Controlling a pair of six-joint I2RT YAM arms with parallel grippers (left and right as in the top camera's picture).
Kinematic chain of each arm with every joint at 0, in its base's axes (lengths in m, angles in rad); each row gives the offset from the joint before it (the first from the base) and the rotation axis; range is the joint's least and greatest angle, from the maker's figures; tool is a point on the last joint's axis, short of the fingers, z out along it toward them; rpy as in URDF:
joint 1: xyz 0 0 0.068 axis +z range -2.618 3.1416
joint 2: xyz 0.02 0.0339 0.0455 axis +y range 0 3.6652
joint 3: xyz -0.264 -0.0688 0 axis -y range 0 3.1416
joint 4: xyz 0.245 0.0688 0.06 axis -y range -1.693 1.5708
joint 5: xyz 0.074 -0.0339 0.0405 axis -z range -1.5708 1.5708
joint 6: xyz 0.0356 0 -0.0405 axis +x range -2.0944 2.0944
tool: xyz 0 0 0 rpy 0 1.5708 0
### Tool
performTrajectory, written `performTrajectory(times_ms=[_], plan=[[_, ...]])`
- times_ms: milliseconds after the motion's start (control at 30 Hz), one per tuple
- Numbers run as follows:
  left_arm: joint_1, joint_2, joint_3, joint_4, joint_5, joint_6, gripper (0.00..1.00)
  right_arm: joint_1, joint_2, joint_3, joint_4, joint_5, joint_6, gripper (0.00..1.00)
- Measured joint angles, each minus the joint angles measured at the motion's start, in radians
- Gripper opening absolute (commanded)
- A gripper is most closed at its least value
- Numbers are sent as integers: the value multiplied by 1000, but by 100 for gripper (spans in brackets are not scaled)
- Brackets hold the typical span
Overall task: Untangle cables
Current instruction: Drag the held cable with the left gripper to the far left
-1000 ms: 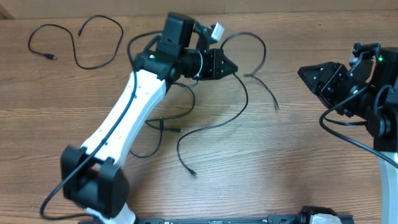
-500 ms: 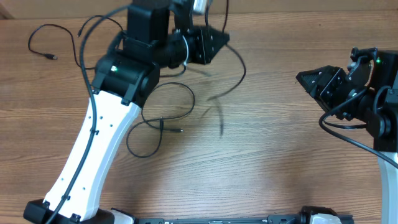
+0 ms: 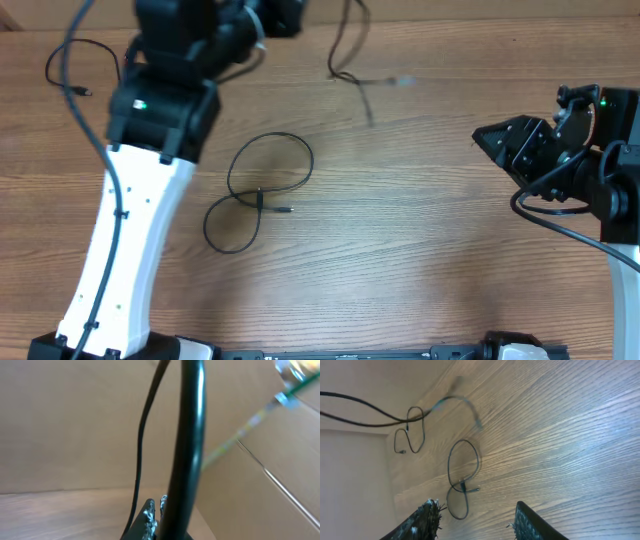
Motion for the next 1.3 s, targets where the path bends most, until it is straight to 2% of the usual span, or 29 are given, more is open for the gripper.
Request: performTrajectory(times_ms=[200, 433, 633, 1067, 1267, 1300], plan=[[100, 0, 0, -26, 12, -33, 4, 0, 0, 0, 0, 0, -18, 47], [158, 0, 0, -222, 15, -35, 4, 0, 0, 0, 0, 0, -26, 47], [205, 0, 0, -267, 6, -16, 4, 0, 0, 0, 0, 0, -28, 47], [346, 0, 0, -479, 12, -6, 4, 0, 0, 0, -10, 2, -28, 46], [374, 0, 0, -548, 22, -5, 4, 0, 0, 0, -46, 69, -29, 45], [379, 0, 0, -562, 22, -5, 4, 0, 0, 0, -58, 84, -29, 43]])
